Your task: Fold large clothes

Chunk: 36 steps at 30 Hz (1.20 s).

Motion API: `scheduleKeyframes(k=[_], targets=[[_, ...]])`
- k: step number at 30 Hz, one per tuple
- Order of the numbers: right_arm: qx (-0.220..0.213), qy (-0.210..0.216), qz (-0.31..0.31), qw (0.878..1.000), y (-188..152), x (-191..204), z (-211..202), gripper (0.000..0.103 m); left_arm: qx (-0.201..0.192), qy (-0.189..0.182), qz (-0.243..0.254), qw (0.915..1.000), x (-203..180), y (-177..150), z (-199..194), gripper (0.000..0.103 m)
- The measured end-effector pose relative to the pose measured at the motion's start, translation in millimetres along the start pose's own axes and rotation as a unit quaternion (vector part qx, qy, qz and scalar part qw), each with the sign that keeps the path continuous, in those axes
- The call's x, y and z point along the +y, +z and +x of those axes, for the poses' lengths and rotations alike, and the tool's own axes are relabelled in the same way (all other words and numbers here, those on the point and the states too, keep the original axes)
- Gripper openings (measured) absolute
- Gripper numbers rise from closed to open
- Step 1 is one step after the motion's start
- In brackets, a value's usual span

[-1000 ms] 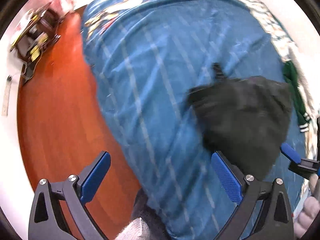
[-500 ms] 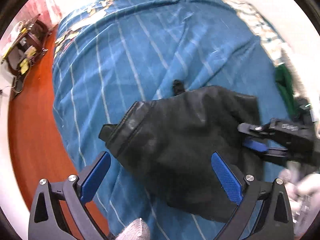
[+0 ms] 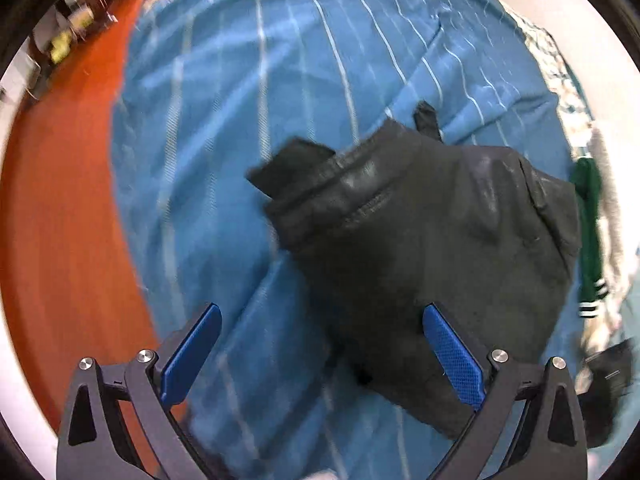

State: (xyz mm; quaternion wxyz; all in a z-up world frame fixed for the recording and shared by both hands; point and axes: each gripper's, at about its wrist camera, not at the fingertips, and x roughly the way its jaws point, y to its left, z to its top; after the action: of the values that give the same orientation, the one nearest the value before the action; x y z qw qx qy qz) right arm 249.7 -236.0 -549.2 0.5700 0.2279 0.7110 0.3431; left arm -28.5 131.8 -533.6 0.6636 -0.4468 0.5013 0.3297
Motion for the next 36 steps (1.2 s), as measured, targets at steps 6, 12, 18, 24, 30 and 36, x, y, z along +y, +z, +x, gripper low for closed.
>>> scheduleKeyframes(k=[6,12,18,24,30,36], targets=[[0.062,0.127,0.019,0.99,2.0,-23.5,58.4,0.082,-0.049,-0.059,-0.041,0.9962,8.8,22.2,13.6,0.081],[0.103,0.127,-0.009,0.987,21.7,-7.4,94.8,0.082,-0.05,-0.103,-0.052,0.9921,21.9,32.3,4.6,0.032],[0.056,0.106,0.008,0.993,17.6,8.5,96.4,0.061,-0.061,-0.088,-0.03,0.9938,16.9,34.8,-3.1,0.026],[0.021,0.146,0.036,0.988,-2.6,26.2,72.7,0.046,-0.069,-0.077,0.012,0.9946,-1.8,42.4,-35.2,0.022],[-0.006,0.182,0.065,0.981,-16.9,66.7,36.4,0.045,-0.073,-0.095,0.047,0.9916,-26.0,63.7,-95.4,0.022],[-0.06,0.191,0.071,0.977,-5.8,119.2,-21.9,0.044,-0.053,-0.137,0.11,0.9831,-77.7,106.2,-141.3,0.022]])
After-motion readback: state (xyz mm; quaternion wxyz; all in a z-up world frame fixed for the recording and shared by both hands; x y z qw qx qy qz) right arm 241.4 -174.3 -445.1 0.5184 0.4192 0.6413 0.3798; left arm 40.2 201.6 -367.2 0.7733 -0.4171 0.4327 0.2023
